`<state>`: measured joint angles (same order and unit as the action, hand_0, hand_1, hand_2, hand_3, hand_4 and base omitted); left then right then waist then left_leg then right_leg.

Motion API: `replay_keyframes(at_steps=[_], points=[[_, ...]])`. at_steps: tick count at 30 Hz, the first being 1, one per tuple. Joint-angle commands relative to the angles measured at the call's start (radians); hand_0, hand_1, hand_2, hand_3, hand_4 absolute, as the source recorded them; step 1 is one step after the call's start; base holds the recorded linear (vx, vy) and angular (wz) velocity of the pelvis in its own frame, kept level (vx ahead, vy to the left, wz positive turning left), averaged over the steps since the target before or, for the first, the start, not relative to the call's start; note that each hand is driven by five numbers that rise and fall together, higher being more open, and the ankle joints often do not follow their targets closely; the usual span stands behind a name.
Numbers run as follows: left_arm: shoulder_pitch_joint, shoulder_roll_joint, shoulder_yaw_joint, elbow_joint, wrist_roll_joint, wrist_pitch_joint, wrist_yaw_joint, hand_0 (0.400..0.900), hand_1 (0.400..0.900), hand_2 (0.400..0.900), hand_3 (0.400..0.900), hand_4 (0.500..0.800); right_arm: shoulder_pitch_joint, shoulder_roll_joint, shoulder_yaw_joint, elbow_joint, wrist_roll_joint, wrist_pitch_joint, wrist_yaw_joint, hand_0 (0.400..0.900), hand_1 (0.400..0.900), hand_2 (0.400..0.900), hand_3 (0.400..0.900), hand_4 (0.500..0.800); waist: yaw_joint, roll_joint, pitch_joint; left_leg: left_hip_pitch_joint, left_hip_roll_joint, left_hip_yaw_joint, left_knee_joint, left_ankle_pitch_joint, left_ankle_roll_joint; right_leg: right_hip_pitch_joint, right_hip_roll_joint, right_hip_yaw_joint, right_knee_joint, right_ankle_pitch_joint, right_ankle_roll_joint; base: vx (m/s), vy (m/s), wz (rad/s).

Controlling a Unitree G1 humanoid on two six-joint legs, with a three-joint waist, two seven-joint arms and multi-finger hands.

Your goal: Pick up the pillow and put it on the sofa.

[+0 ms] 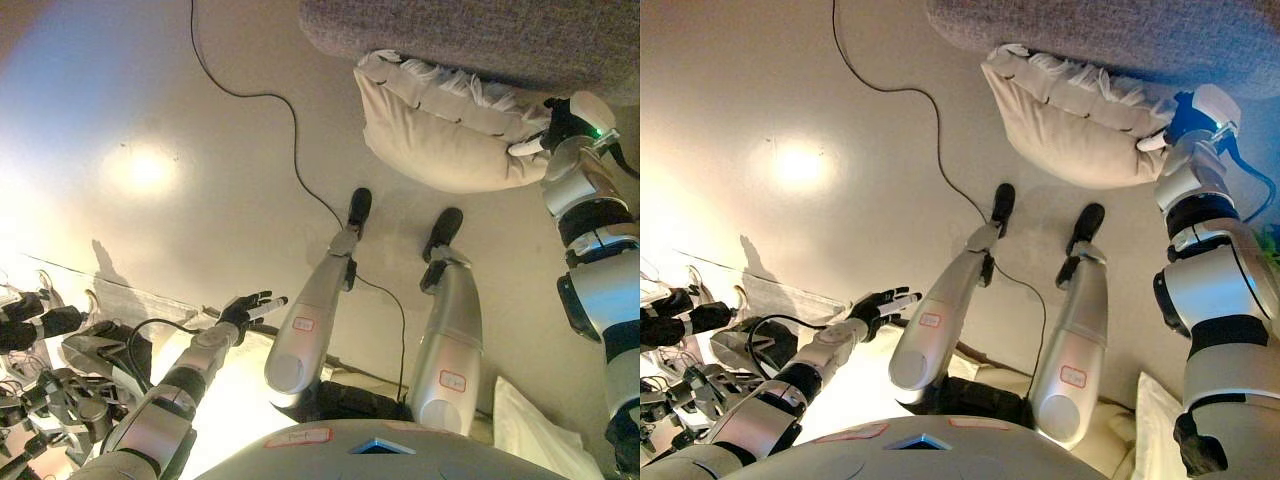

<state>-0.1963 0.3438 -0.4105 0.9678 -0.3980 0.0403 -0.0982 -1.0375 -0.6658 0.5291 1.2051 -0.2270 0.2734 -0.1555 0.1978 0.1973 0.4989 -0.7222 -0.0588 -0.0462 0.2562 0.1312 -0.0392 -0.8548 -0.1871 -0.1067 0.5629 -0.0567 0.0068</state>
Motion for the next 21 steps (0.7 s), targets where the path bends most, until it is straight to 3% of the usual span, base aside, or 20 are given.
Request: replay_keyframes(at_steps=[1,6,10,11,13,21], points=[[0.134,0.048,-0.013,-0.019,-0.056,0.01,0.02,0.9,0.9,0.9,0.9,0.8,-0.123,-0.107,0.07,-0.017,0.032,-0.023,0.007,0.9,0.9,0.9,0.9,0.8,0.001,0.145,0.021,-0.077,-0.021,-0.003,0.078,-0.06,0.033,0.007,0.04,0.005,0.078,-0.143,0.01,-0.01,0.037,0.05],[0.163,0.063,-0.008,-0.042,-0.083,-0.034,0.012,0.9,0.9,0.9,0.9,0.8,-0.17,-0.124,0.092,-0.022,0.103,-0.033,0.082,0.9,0.9,0.9,0.9,0.8,0.015,0.159,0.021,-0.149,-0.019,-0.007,0.118,-0.066,0.037,-0.071,0.036,0.025,0.134,-0.155,0.006,-0.01,0.006,0.06],[0.195,0.08,-0.002,-0.062,-0.095,-0.066,0.015,0.9,0.9,0.9,0.9,0.8,-0.198,-0.13,0.117,-0.04,0.11,-0.081,0.213,0.9,0.9,0.9,0.9,0.8,0.021,0.155,0.021,-0.206,-0.027,-0.009,0.187,-0.116,0.037,-0.131,0.019,0.048,0.222,-0.213,0.005,0.03,-0.018,0.12],[0.197,0.086,0.001,-0.068,-0.101,-0.068,0.017,0.9,0.9,0.9,0.9,0.8,-0.213,-0.133,0.132,-0.045,0.105,-0.095,0.232,0.761,0.761,0.761,0.761,0.716,0.024,0.154,0.021,-0.225,-0.026,-0.01,0.201,-0.119,0.037,-0.151,0.02,0.053,0.241,-0.219,0.003,-0.04,0.006,0.02],[0.208,0.093,0.009,-0.078,-0.106,-0.077,0.019,0.9,0.9,0.9,0.9,0.8,-0.24,-0.141,0.155,-0.055,0.127,-0.115,0.247,0.4,0.4,0.4,0.4,0.5,0.031,0.156,0.021,-0.249,-0.024,-0.012,0.214,-0.121,0.038,-0.176,0.022,0.06,0.267,-0.229,-0.001,-0.01,0.015,-0.02],[0.267,0.101,0.021,-0.117,-0.119,-0.115,0.016,0.9,0.9,0.9,0.9,0.8,-0.274,-0.197,0.153,-0.091,0.122,-0.162,0.202,0.4,0.4,0.4,0.4,0.5,0.039,0.159,0.021,-0.259,-0.02,-0.016,0.207,-0.113,0.03,-0.188,0.032,0.061,0.272,-0.232,-0.002,-0.01,0.034,-0.07]])
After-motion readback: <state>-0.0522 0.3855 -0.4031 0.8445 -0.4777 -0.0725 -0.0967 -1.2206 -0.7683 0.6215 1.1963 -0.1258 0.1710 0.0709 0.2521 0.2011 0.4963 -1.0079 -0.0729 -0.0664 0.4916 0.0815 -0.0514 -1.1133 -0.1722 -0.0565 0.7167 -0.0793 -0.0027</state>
